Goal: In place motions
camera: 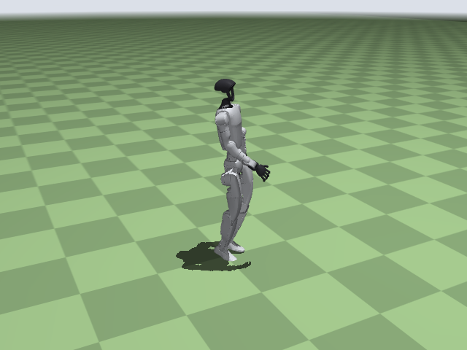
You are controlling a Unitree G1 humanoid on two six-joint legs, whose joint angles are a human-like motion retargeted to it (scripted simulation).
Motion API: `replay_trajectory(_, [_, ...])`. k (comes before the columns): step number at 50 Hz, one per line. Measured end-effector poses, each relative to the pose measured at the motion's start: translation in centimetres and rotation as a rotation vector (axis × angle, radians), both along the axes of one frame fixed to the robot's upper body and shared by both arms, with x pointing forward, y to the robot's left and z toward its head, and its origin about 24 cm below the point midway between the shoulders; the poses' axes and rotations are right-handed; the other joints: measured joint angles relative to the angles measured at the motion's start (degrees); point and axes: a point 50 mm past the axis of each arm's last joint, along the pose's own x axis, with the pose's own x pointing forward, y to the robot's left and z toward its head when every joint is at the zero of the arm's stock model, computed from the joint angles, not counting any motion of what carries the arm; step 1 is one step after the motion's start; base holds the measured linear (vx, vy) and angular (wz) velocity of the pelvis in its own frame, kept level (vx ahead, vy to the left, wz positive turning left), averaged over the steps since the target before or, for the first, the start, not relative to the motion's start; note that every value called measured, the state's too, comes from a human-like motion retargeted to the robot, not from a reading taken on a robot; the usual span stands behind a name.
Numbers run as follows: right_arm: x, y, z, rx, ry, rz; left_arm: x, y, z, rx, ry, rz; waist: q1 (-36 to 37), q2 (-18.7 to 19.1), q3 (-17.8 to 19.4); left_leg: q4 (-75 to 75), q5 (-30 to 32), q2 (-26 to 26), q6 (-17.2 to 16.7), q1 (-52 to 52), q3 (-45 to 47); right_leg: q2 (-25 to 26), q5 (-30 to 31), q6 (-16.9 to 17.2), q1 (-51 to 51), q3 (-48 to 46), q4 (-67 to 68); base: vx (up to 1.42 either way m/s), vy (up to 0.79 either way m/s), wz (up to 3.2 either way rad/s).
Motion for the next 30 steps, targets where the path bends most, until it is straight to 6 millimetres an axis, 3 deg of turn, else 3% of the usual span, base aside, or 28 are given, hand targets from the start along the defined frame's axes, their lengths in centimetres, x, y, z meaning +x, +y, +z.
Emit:
replay_trajectory(2, [-6.9, -4.0, -3.7, -0.09, 0.253, -0.129, 6.0, -1.8, 0.1, -0.076, -0.177, -0.129, -3.34, 2.98, -3.11, -12.17, -4.34, 2.09, 1.55, 4.46, 1.97, 1.15, 7.42, 0.58, -3.83, -7.59, 8.22, 0.33, 0.12, 1.38])
replay_trajectory(3, [-9.7, -6.1, -4.8, -0.146, 0.374, -0.195, 10.3, -3.1, 0.8, -0.13, -0.305, -0.191, -4.88, 4.9, -3.65, -15.24, -2.19, 3.56, 0.6, 3.16, -2.97, 0.0, 15.0, 2.37, -9.66, -10.45, 17.8, -0.06, 0.06, 1.48])
replay_trajectory(5, [-15.0, -9.4, -5.9, -0.245, 0.623, -0.347, 19.0, -6.4, 4.1, -0.221, -0.606, -0.291, -9.66, 5.98, 0.36, -16.28, 0.17, 4.93, -0.35, 1.39, -10.29, -4.47, 25.82, 0.72, -23.33, -9.79, 38.0, -0.42, 0.05, 1.45])
replay_trajectory(7, [-19.2, -12.0, -5.7, -0.294, 0.818, -0.533, 27.3, -9.4, 10.3, -0.292, -0.966, -0.401, -10.17, 7.11, 5.98, -17.65, 1.14, 5.14, 1.44, 1.79, -9.7, -0.28, 20.77, 1.89, -35.75, -0.54, 53.54, -0.63, 0.13, 0.48])
replay_trajectory(8, [-21.2, -13.0, -5.2, -0.3, 0.904, -0.634, 30.6, -10.2, 14.0, -0.304, -1.128, -0.474, -12.15, 8.23, 8.55, -17.53, 1.4, 5.73, 2.08, 1.32, -10.53, -2.21, 18.42, 0.88, -41.55, -1.49, 61.55, -0.66, 0.13, 0.86])
replay_trajectory(10, [-24.6, -14.4, -4.3, -0.299, 1.041, -0.817, 35.1, -10.2, 20.8, -0.238, -1.368, -0.578, -16.67, 10.18, 12.58, -16.45, 1.64, 7.45, 2.94, -0.74, -11.52, -5.06, 15.02, -1.02, -52.33, -3.01, 73.66, -0.54, 0.11, 1.03])
replay_trajectory(12, [-27.6, -15.0, -3.6, -0.325, 1.107, -0.977, 37.0, -9.3, 24.8, -0.122, -1.509, -0.567, -20.58, 10.26, 14.88, -15.68, 2.1, 7.47, 3.94, -2.05, -12.2, -4.75, 12.24, -1.85, -61.27, -2.53, 80.92, -0.22, 0.08, 0.39])
replay_trajectory(15, [-32.7, -15.3, -2.2, -0.374, 1.135, -1.237, 37.0, -9.4, 25.9, -0.089, -1.598, -0.479, -22.82, 10.42, 12.16, -15.64, 2.09, 7.68, 4.8, -3.58, -8.77, -5.01, 9.02, -2.75, -70.65, -2.86, 85.8, 0.22, 0.01, -0.01])
replay_trajectory(18, [-36.6, -14.9, -0.7, -0.392, 1.17, -1.422, 35.3, -9.8, 22.8, -0.166, -1.537, -0.433, -21.6, 10.75, 6.95, -15.42, 1.73, 7.85, 4.54, -5.01, -9.03, -4.19, 8.31, -2.82, -71.22, -2.58, 83.89, 0.31, -0.09, -0.32])
replay_trajectory(21, [-37.1, -13.9, -0.8, -0.355, 1.18, -1.49, 33.3, -10.1, 19.0, -0.193, -1.395, -0.445, -18.86, 11.1, 5.48, -16.06, 1.4, 8.47, 3.8, -4.6, -9.63, -3.27, 9.05, -2.15, -63.05, -2.54, 77.46, -0.02, -0.01, -0.5])
replay_trajectory(25, [-33.4, -13.8, -2.4, -0.249, 1.121, -1.399, 28.6, -9.3, 12.1, -0.238, -1.078, -0.389, -14.99, 10.45, 5.64, -17.17, 0.19, 7.42, 3.02, -1.44, -6.82, -3.98, 9.88, -2.03, -45.11, -0.48, 64.91, -0.04, 0.14, -0.88])
replay_trajectory(30, [-25.0, -13.2, -4.8, -0.097, 0.97, -1.104, 17.8, -9.0, 4.0, -0.394, -0.655, -0.136, -11.88, 11.38, 4.65, -17.35, -1.22, 6.91, 2.02, 0.83, -4.98, 0.94, 14.11, 1.65, -19.63, 4.72, 34.93, -0.05, 0.08, -0.67])
